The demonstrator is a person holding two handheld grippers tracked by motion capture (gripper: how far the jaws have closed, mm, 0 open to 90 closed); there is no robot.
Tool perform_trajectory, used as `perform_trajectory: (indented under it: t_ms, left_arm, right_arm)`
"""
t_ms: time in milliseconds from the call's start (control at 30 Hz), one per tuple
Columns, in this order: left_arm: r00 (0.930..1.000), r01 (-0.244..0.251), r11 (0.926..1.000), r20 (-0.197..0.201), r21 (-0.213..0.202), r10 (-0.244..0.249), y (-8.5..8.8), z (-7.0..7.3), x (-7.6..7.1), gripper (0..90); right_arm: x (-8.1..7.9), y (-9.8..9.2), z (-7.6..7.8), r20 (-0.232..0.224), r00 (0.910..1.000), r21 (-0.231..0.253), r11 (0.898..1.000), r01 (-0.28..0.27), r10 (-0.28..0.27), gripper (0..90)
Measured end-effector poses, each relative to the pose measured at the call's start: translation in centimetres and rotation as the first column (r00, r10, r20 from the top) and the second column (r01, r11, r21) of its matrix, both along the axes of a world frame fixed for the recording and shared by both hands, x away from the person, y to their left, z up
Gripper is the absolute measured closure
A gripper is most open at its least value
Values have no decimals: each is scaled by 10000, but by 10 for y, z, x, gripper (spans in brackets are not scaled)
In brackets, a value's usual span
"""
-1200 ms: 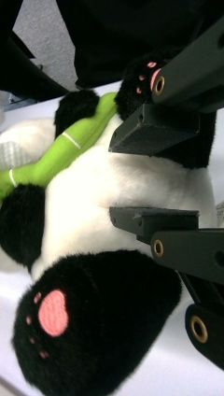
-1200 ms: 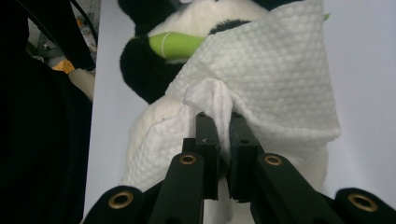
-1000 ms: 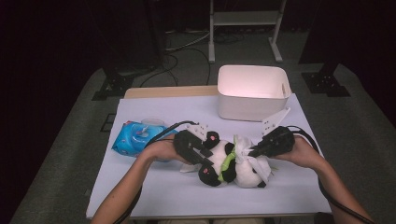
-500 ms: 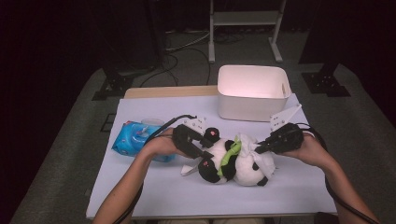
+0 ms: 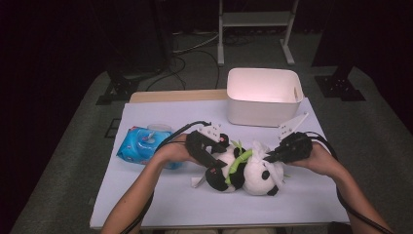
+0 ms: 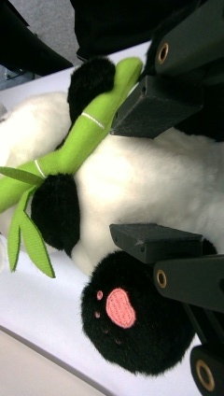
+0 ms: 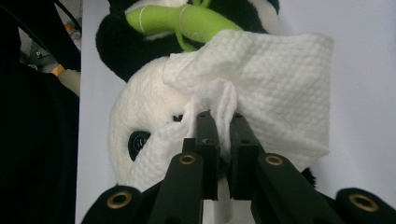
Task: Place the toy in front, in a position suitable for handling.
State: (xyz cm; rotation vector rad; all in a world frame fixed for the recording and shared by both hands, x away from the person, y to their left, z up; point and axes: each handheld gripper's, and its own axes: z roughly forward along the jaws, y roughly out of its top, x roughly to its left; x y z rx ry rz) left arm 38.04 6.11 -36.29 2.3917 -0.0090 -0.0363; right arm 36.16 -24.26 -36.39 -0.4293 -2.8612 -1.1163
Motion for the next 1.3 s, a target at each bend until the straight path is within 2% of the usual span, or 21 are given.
perform_trajectory:
  t_ms: [200,300,433,500,733,833,933,967,1033,1133,1200,1300]
  left_arm:
    - [10000,-91,9997,-32,220,92,-7,-8,1,483]
    - [9999,-8,9999,121,144,6,-6,-10,-1,614]
    - [9996,27,9992,-281,-403,-38,5,-9,-2,744]
    - [9993,18,9984,-363,-560,-38,10,-7,-3,758]
    - [9978,-153,9987,-645,-491,121,27,3,-9,789]
    - [9966,-270,9986,-795,-453,234,33,-1,-11,784]
    - [9951,-262,9978,-968,-610,202,33,-6,-13,777]
    - [9957,-256,9977,-904,-622,200,32,-6,-14,771]
    - [9994,-204,9988,-298,-450,190,28,-6,-18,745]
    - [9988,-271,9995,402,-137,277,23,-5,-21,696]
    - [9972,-416,9990,621,-129,424,21,-6,-23,687]
    - [9955,-643,9969,671,-446,672,23,-9,-26,683]
  right_arm:
    - [2,6,-3,-68,10000,-11,10000,-1,1,844]
    - [3,5,-5,-169,9999,170,9999,17,-14,844]
    - [1,4,-4,-186,9998,328,9994,-61,67,844]
    - [-1,4,-2,-204,9997,361,9993,-119,127,844]
    - [-6,19,7,-73,9985,379,9978,-545,548,843]
    - [-6,27,7,26,9976,453,9966,-689,689,843]
    - [-5,31,7,-76,9973,578,9957,-725,731,843]
    - [-6,32,6,-118,9975,556,9960,-696,703,844]
    - [-7,31,4,-19,9984,427,9975,-556,557,844]
    - [-8,29,4,185,9993,350,9988,-340,334,844]
    - [-9,27,5,388,9990,329,9992,-237,224,843]
    - [-11,19,4,440,9990,411,9991,-47,28,843]
